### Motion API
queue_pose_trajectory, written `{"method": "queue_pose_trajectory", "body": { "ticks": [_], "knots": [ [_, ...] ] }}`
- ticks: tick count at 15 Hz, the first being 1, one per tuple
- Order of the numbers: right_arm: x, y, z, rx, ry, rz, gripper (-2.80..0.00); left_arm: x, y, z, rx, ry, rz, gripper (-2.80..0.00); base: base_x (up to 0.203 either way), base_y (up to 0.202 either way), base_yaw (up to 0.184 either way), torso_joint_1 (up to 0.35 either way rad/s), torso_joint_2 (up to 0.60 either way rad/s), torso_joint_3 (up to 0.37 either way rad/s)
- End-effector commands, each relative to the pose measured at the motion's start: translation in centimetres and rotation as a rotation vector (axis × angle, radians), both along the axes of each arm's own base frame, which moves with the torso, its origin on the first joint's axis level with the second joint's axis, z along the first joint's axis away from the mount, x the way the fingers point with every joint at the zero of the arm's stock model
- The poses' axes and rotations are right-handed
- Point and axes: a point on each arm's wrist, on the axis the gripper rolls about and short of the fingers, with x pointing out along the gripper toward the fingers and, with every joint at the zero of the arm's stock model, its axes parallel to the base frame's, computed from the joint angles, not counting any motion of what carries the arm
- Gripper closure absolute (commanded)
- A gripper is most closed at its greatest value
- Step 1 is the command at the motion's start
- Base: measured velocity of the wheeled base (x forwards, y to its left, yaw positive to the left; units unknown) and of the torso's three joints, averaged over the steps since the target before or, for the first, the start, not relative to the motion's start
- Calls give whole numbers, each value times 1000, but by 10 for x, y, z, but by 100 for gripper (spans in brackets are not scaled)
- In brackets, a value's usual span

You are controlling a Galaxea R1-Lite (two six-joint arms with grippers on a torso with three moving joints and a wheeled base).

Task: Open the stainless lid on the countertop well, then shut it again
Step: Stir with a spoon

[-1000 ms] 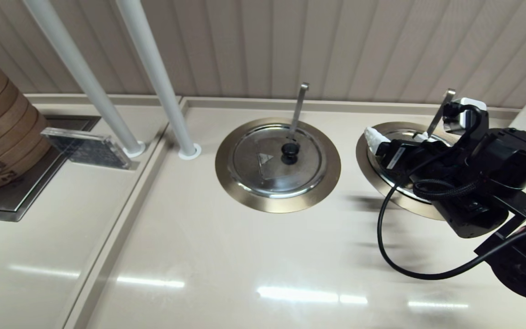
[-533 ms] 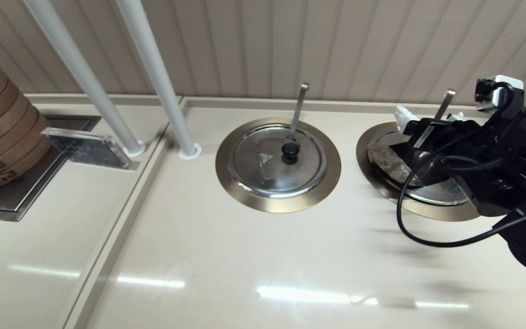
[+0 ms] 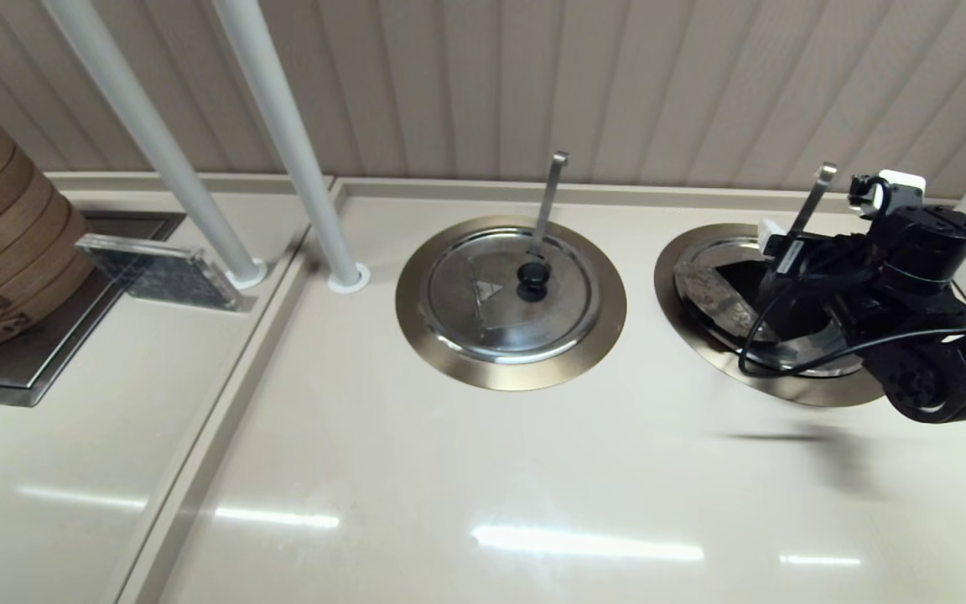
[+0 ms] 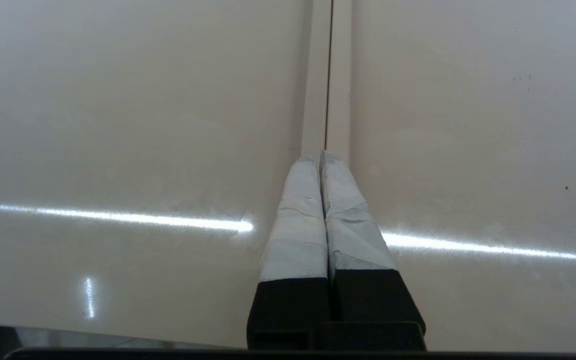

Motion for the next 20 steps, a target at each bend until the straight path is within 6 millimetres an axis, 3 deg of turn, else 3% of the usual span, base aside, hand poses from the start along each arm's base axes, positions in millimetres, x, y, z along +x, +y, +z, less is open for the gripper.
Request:
{"method": "queue_pose_trajectory", "body": {
  "ticks": [1, 6, 9, 14, 20],
  "knots": [
    [16, -6, -7, 3, 33, -15, -280, 0, 0, 0, 0, 0, 0, 0, 0, 0, 0, 0, 0, 0],
    [53, -35, 2, -10, -14, -26, -280, 0, 0, 0, 0, 0, 0, 0, 0, 0, 0, 0, 0, 0],
    [64, -47, 0, -11, 10, -50, -280, 0, 0, 0, 0, 0, 0, 0, 0, 0, 0, 0, 0, 0],
    [76, -46, -10, -10, 30, -44, -280, 0, 0, 0, 0, 0, 0, 0, 0, 0, 0, 0, 0, 0],
    [85, -45, -3, -11, 21, -39, -280, 0, 0, 0, 0, 0, 0, 0, 0, 0, 0, 0, 0, 0]
  ]
}}
